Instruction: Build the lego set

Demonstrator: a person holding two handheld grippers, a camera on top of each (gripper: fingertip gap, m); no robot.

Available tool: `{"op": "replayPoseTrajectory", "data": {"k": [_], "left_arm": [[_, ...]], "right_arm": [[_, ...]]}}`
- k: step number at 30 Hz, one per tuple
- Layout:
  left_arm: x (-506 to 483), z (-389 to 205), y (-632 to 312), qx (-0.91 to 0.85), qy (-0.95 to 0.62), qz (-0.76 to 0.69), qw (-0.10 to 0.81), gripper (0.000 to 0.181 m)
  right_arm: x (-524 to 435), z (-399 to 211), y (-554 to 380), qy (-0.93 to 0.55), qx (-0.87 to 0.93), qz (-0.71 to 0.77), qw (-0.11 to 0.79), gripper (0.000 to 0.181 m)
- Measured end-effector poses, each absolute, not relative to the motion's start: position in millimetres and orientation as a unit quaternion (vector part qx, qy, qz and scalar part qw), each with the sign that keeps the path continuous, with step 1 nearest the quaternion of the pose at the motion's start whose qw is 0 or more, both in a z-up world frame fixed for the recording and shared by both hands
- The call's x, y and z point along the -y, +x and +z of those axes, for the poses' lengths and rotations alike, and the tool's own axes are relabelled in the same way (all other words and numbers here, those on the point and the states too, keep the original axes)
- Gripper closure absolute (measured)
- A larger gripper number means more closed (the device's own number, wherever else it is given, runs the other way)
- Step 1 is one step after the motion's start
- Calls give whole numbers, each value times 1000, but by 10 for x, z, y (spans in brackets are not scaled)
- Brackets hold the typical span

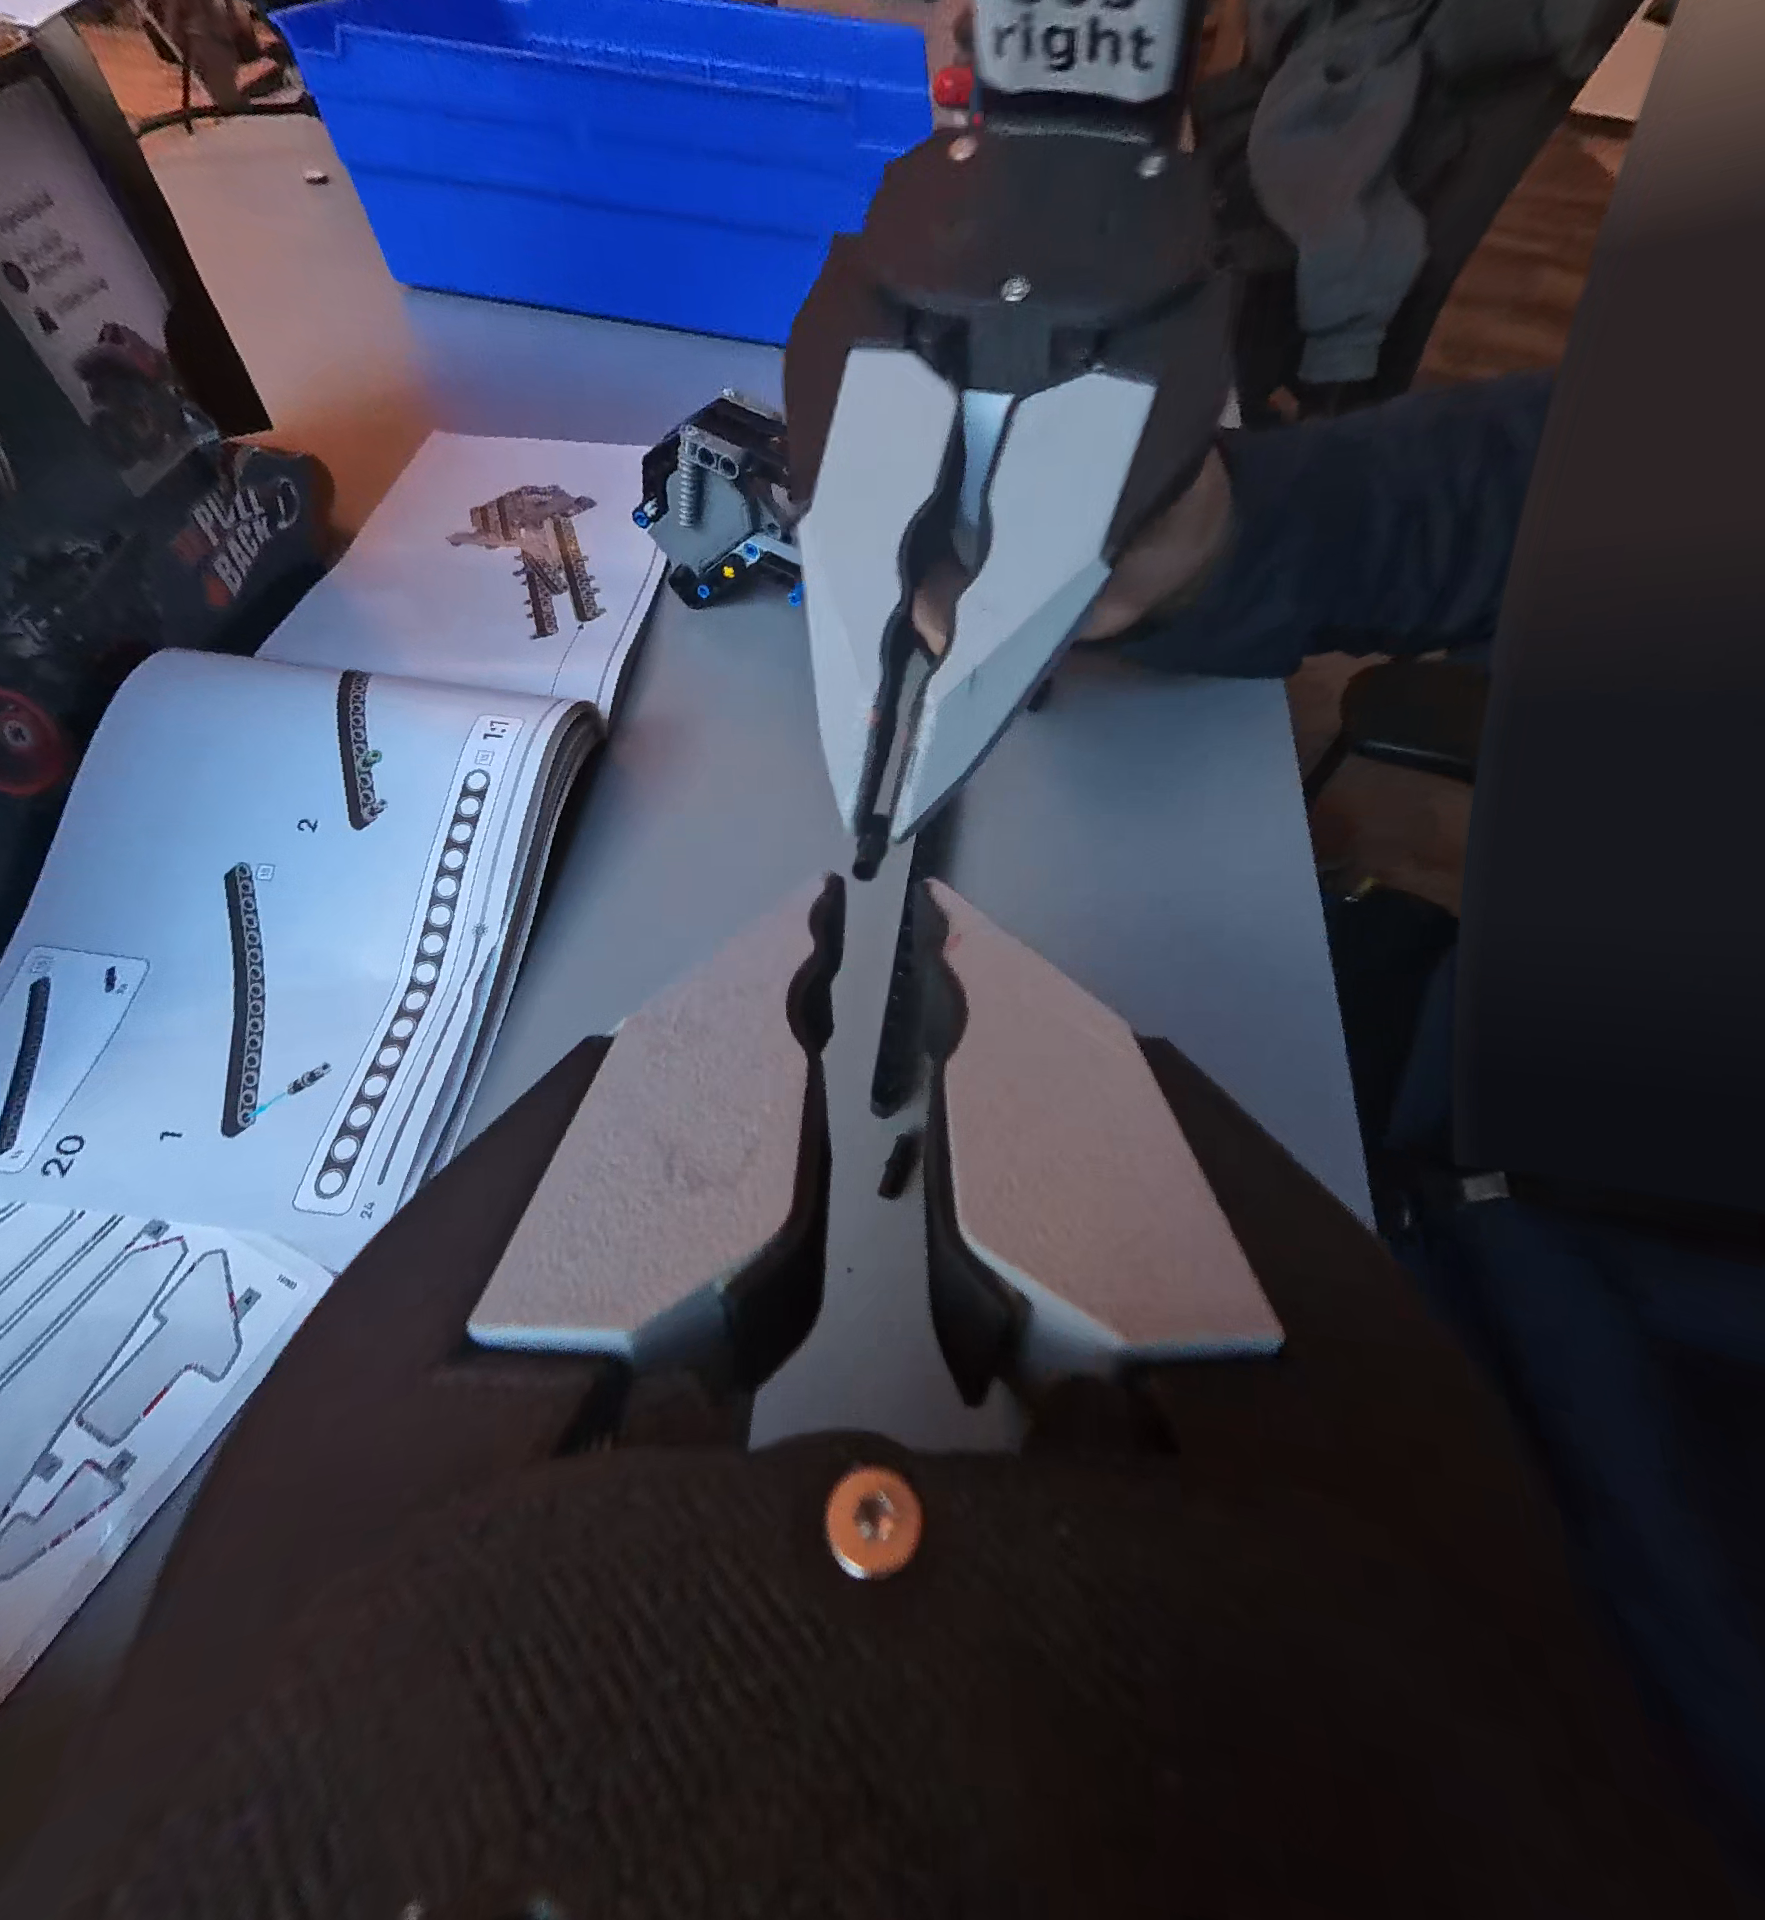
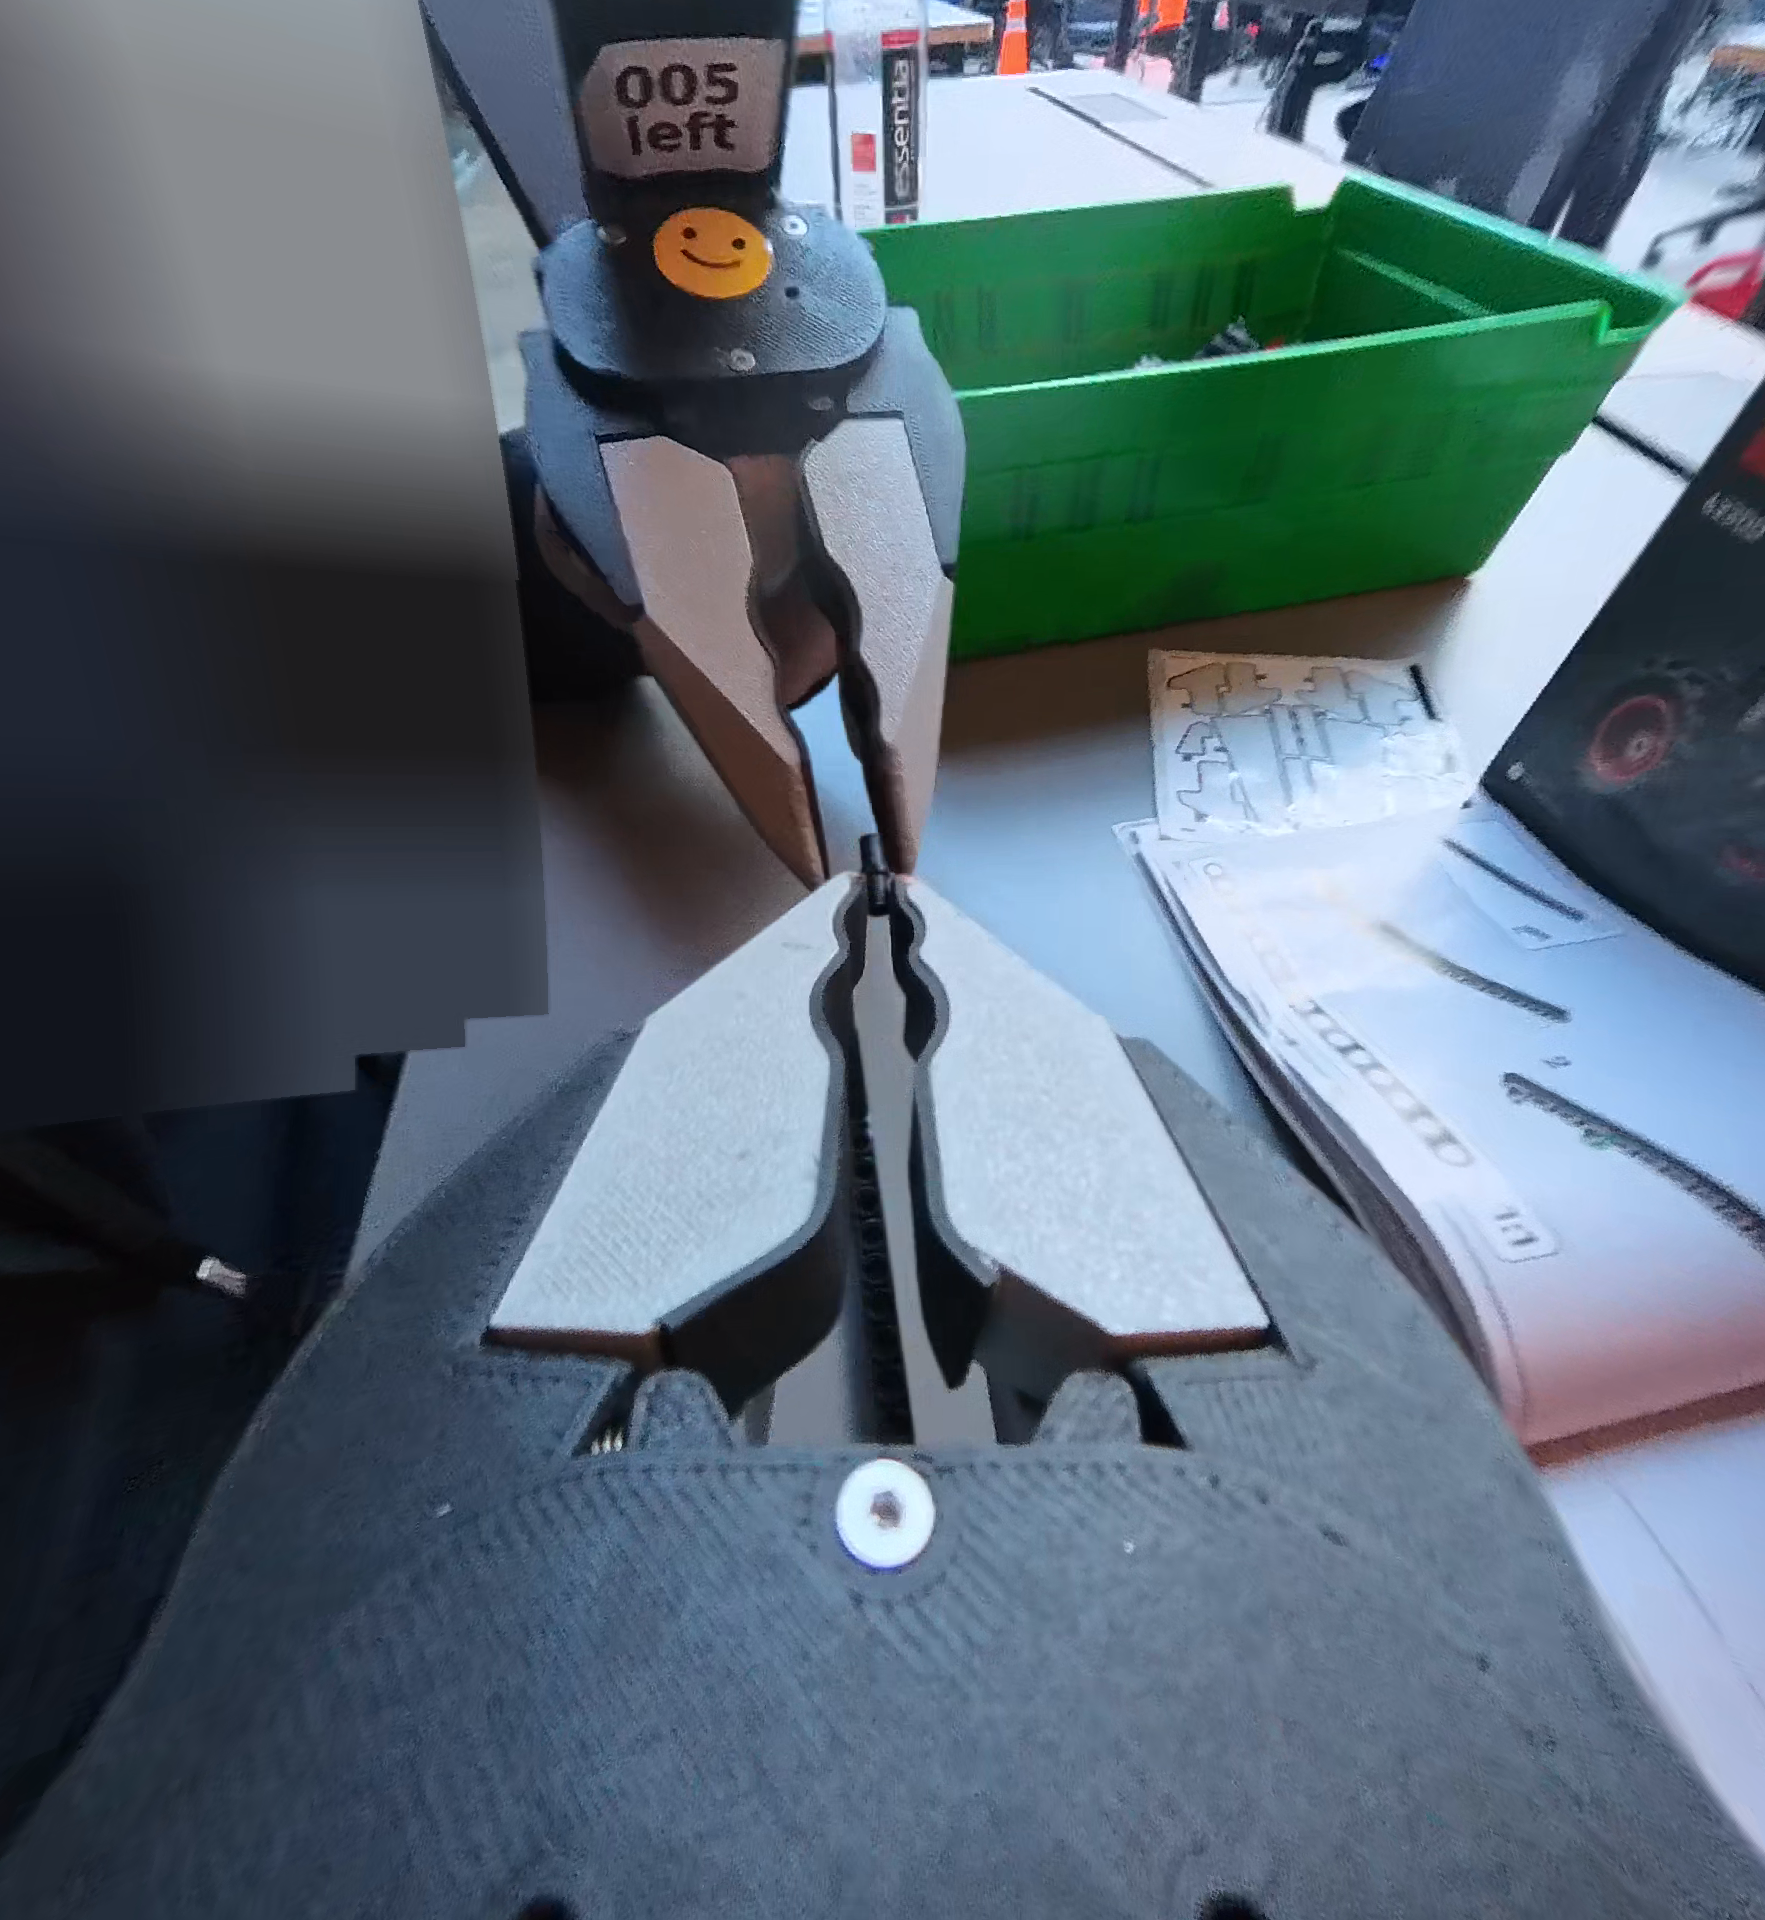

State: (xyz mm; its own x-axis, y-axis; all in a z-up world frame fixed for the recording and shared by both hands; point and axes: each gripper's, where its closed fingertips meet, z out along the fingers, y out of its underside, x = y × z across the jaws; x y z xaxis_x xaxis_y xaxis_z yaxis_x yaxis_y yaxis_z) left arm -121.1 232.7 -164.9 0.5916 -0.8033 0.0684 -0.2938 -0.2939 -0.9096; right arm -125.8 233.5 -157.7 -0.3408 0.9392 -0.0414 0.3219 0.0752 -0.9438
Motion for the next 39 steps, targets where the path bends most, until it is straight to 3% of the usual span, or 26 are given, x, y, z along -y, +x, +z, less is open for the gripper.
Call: {"op": "replayPoseTrajectory", "data": {"k": [12,23,27,39], "left_arm": [[-2274,-1560,-1169,-339,-744,-345,461,171],[-2245,-1497,-1175,-329,-735,-380,456,181],[-2252,-1491,-1181,-326,-735,-382,456,172],[-2256,-1495,-1161,-317,-734,-401,447,167]], "right_arm": [[-2282,-1491,-1258,-311,721,189,590,180],[-2256,-1513,-1254,-302,725,171,595,180],[-2253,-1480,-1243,-300,721,173,601,180],[-2205,-1319,-1183,-318,698,267,584,180]]}}
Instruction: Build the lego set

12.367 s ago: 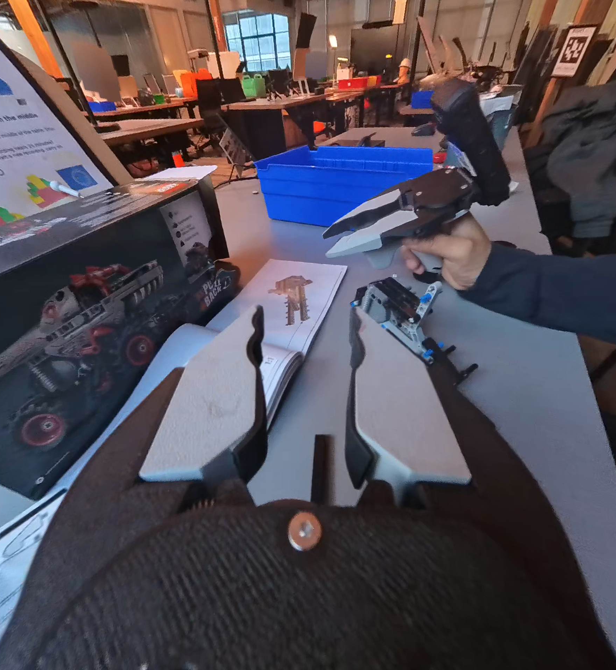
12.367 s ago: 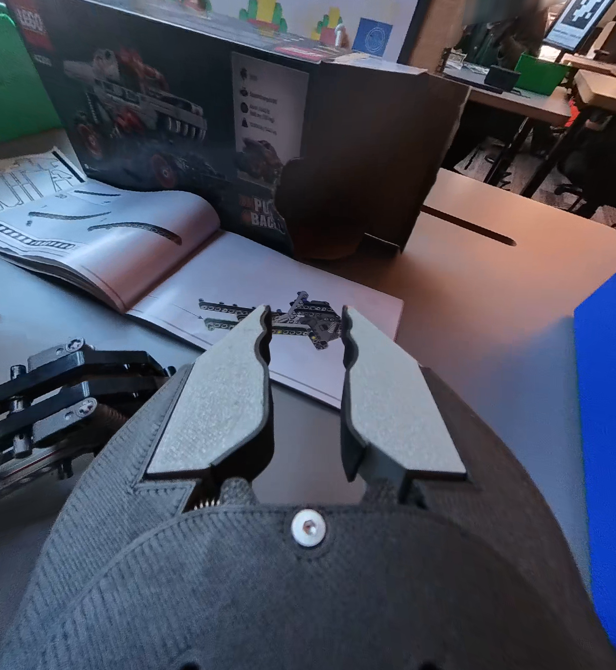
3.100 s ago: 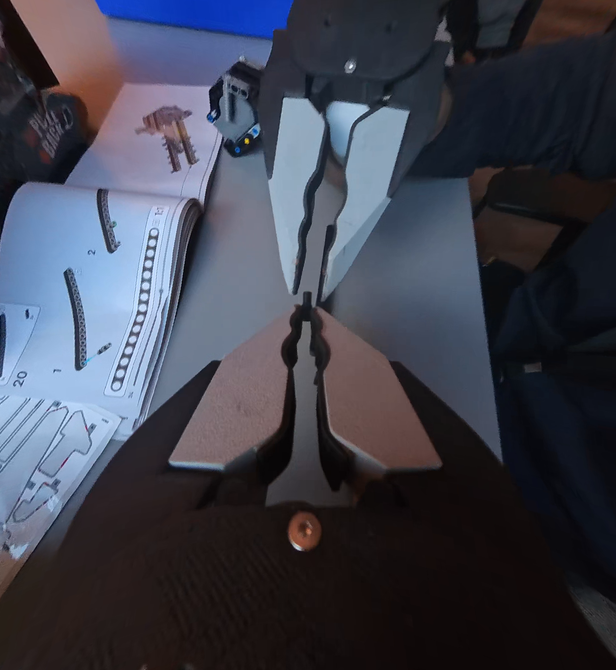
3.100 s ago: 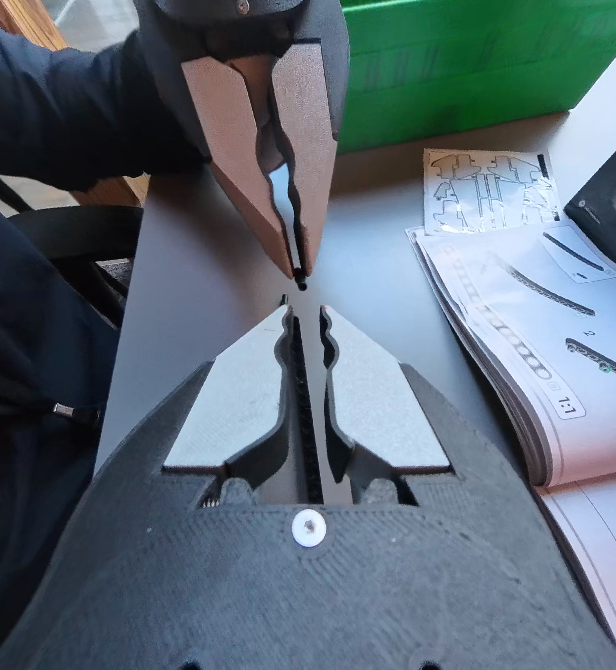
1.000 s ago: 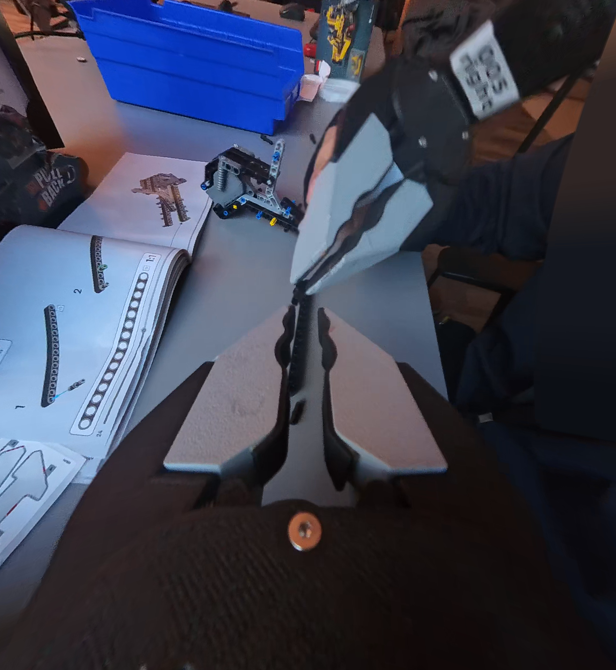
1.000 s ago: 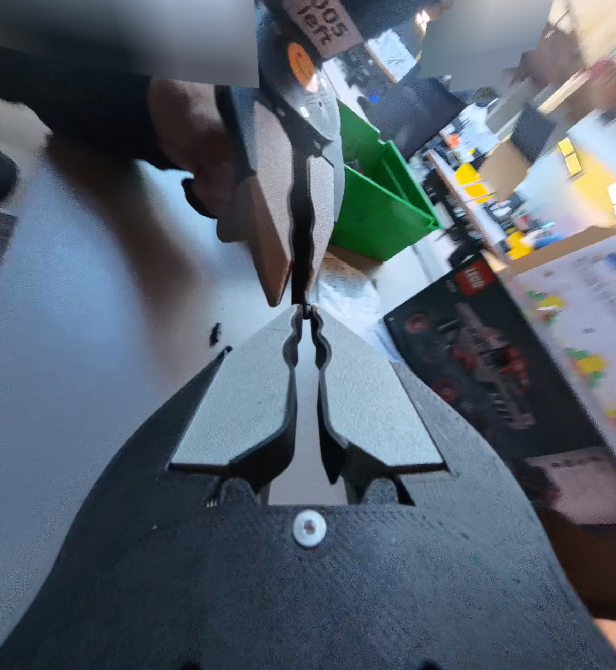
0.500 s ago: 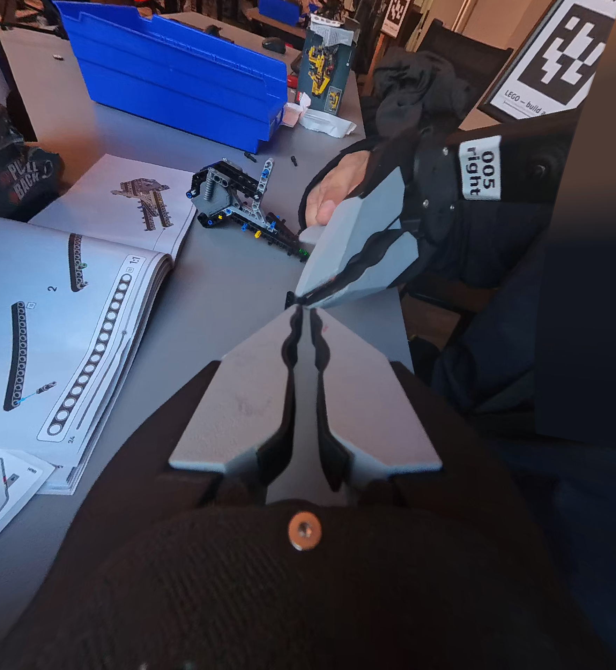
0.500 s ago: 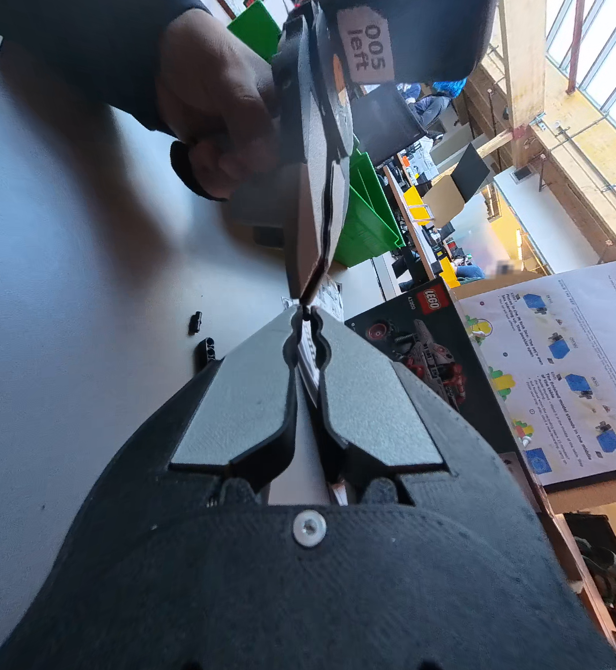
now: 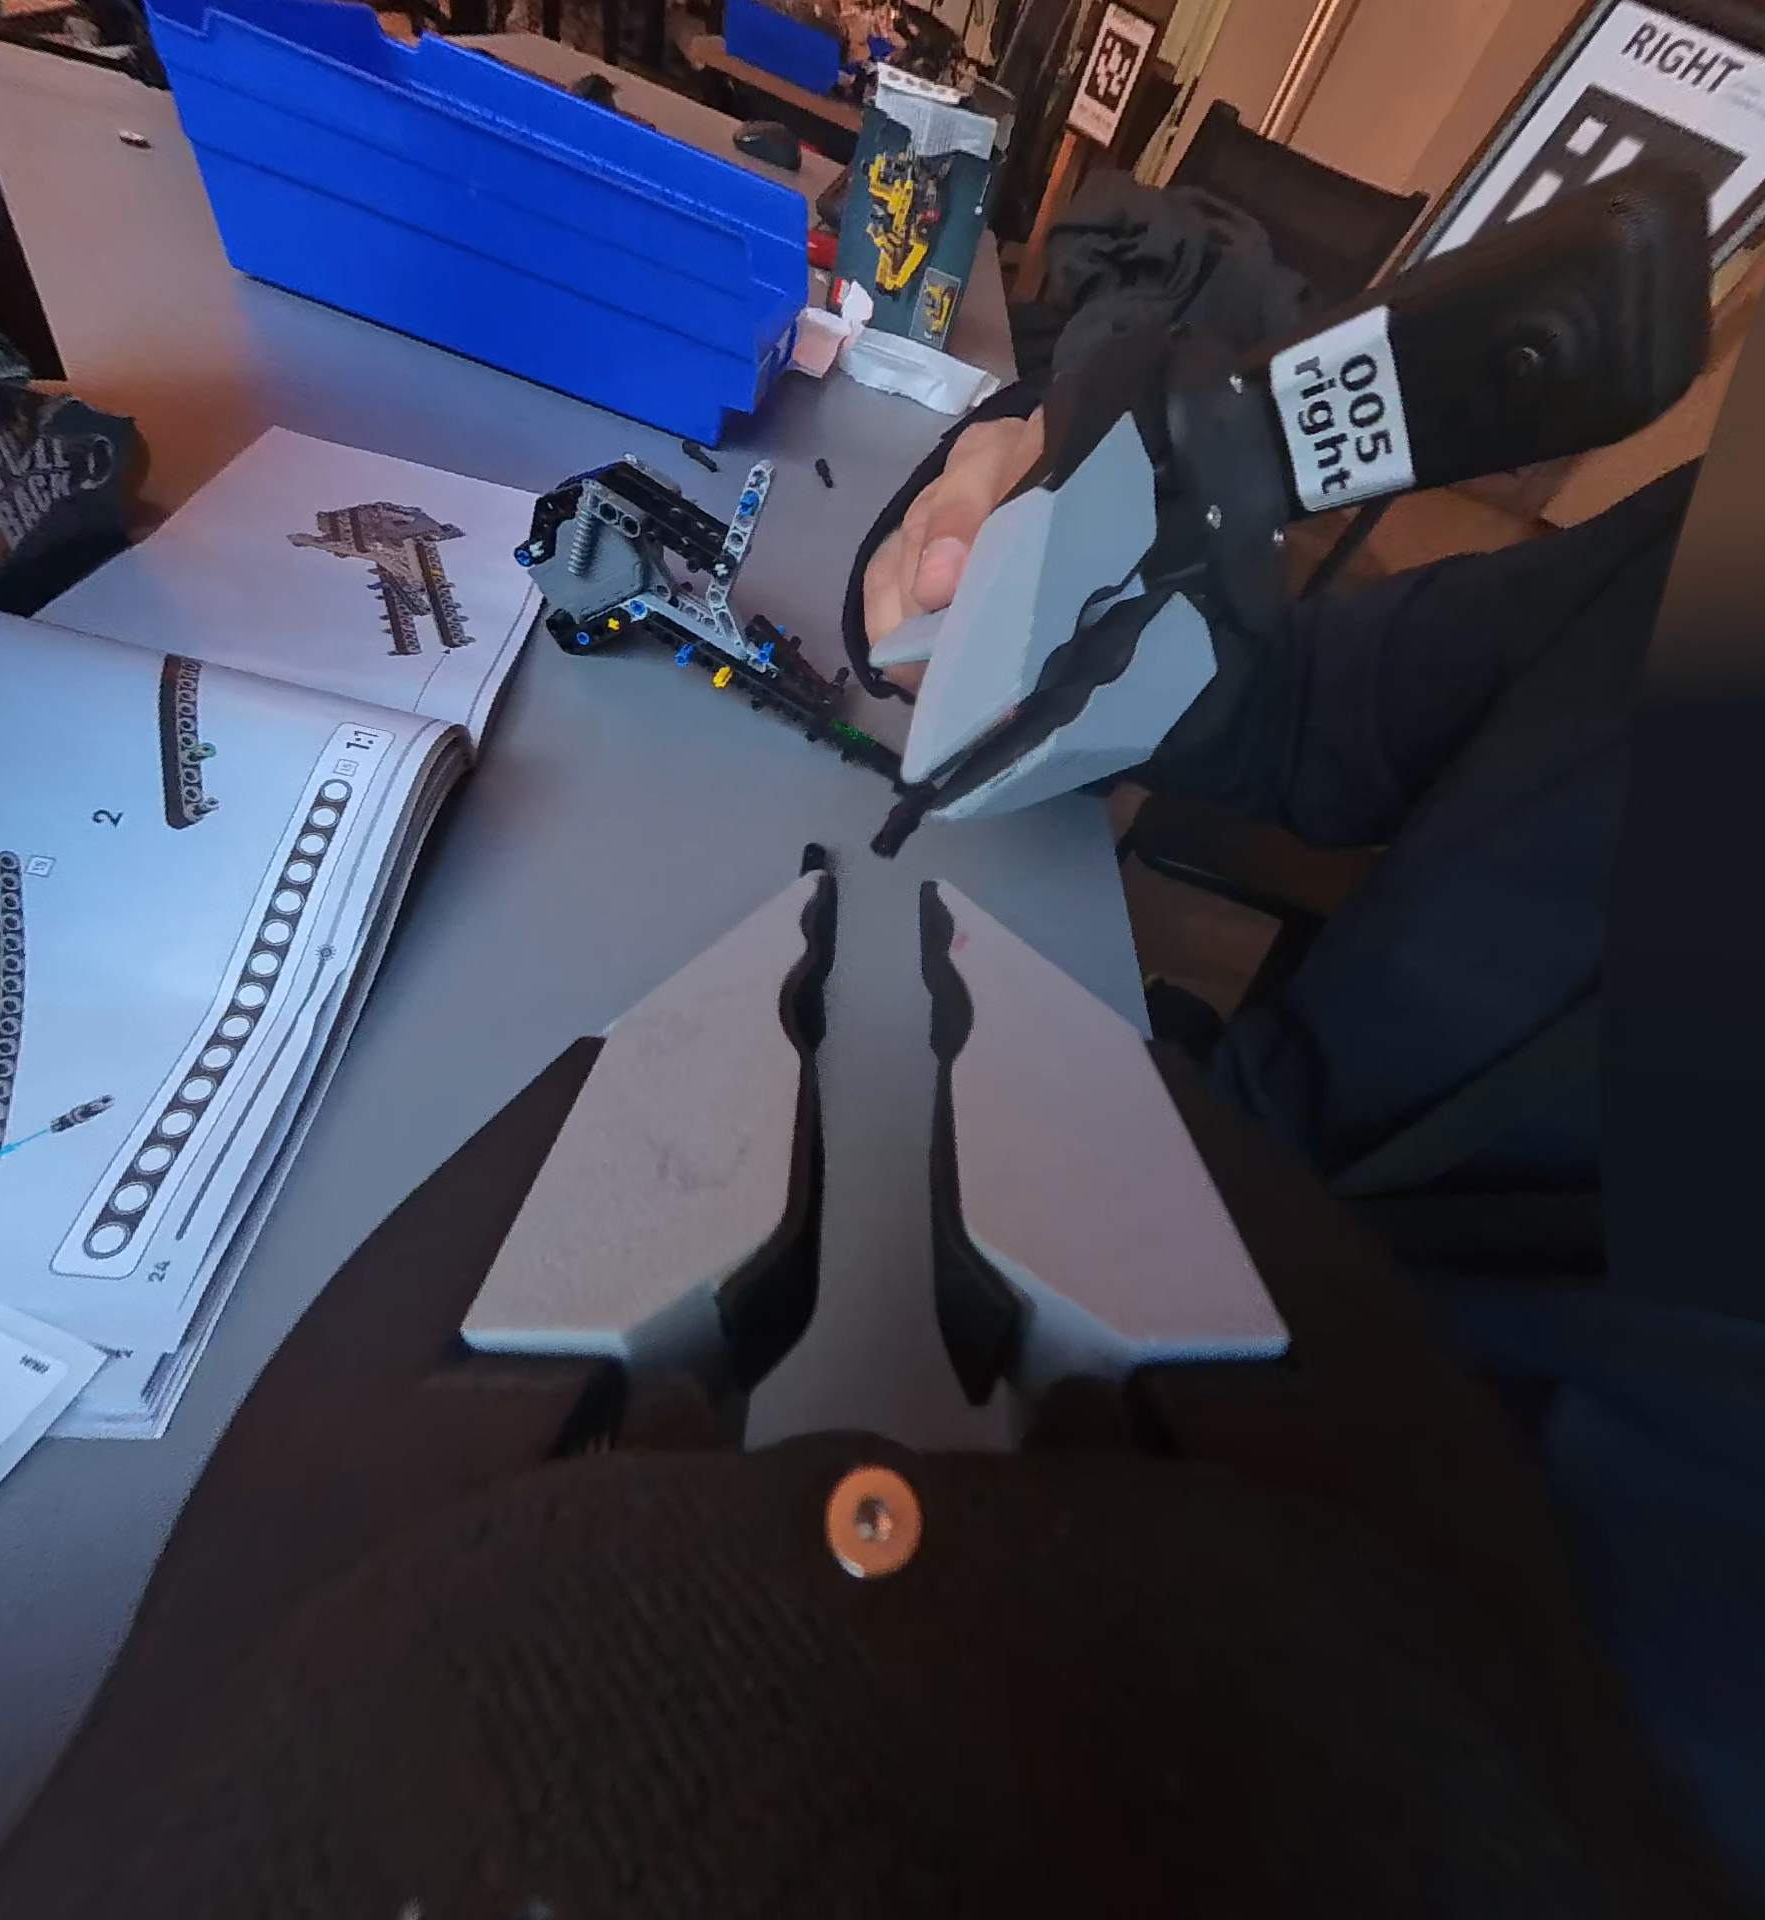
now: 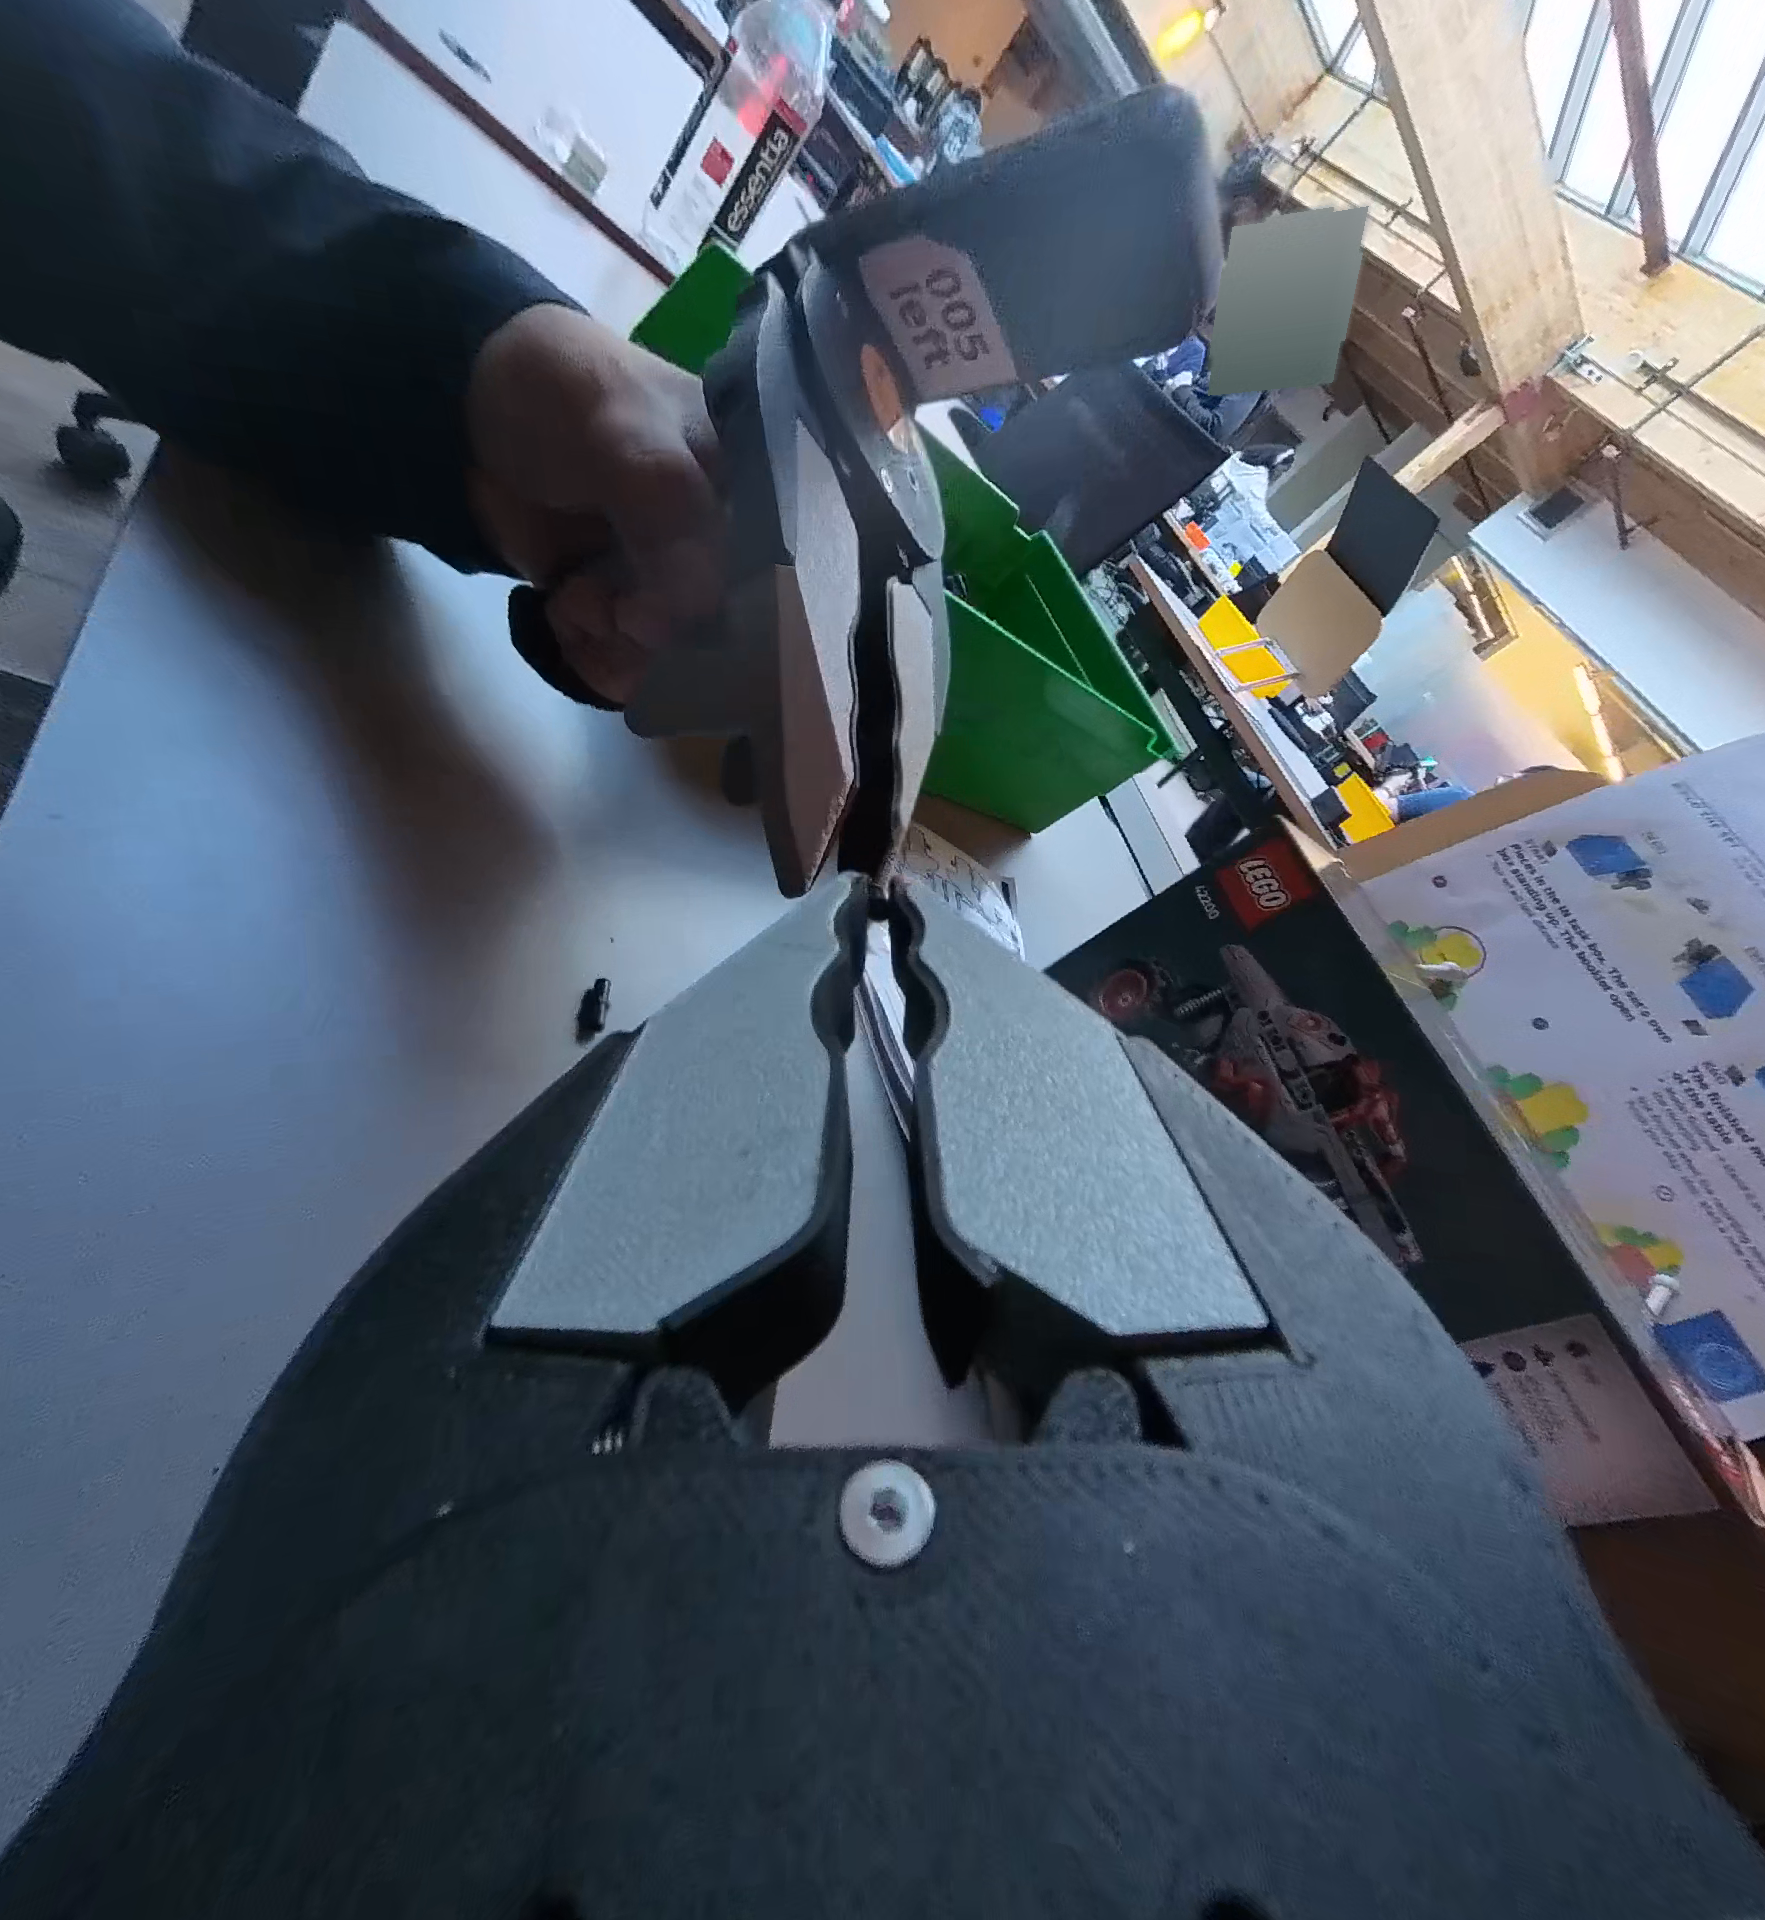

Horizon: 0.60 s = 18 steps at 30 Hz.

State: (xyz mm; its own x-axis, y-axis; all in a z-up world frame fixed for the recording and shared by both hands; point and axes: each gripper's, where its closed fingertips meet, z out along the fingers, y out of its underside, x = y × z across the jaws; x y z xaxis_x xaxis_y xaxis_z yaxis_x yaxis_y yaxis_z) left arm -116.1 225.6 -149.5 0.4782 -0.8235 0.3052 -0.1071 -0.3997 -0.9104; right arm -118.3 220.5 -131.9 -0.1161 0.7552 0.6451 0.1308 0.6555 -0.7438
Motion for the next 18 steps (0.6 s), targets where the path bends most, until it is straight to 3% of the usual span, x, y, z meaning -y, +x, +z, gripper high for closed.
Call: {"op": "replayPoseTrajectory", "data": {"k": [18], "left_arm": [[-2197,-1430,-1134,-321,-721,-422,446,177]], "right_arm": [[-2123,-1347,-1184,-317,707,297,559,181]]}}
